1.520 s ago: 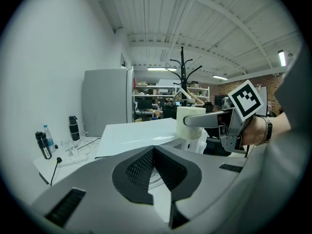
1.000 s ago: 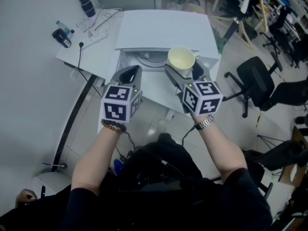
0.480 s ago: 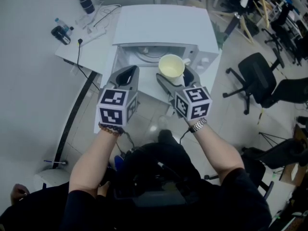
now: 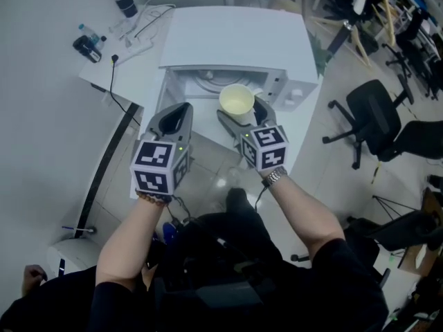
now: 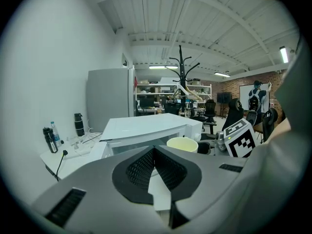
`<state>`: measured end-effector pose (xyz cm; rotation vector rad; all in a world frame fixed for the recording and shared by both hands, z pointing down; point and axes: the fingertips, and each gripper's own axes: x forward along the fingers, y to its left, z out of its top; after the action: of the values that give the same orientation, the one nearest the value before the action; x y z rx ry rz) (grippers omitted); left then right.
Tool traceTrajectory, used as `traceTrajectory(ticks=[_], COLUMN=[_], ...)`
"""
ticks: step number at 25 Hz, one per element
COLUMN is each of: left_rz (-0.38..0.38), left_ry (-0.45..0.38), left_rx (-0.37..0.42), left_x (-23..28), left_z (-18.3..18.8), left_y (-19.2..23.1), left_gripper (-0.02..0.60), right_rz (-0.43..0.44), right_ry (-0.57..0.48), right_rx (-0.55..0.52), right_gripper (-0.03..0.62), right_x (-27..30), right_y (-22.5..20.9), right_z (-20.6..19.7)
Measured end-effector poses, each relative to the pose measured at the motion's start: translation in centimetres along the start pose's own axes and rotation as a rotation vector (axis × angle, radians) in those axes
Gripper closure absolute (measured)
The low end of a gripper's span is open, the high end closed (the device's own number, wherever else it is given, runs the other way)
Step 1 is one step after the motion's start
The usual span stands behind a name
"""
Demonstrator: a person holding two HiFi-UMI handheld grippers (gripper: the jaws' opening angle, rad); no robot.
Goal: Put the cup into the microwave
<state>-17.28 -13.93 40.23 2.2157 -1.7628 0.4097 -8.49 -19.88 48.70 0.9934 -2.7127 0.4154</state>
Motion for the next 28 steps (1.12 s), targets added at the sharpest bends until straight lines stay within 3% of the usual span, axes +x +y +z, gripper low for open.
traceTrajectory(ticks=[28], left_rz=[0.068], left_ry=[0.057], left_rx=[-0.059], left_x=[5.2], left_z=[-0.8], left_y=[3.4], left_gripper=[0.581], right_rz=[-0.070], right_ry=[0.084], right_rx=[0.028], right_gripper=[0.145], right_x=[12.0], right_y=[-8.4], right_z=[-4.0])
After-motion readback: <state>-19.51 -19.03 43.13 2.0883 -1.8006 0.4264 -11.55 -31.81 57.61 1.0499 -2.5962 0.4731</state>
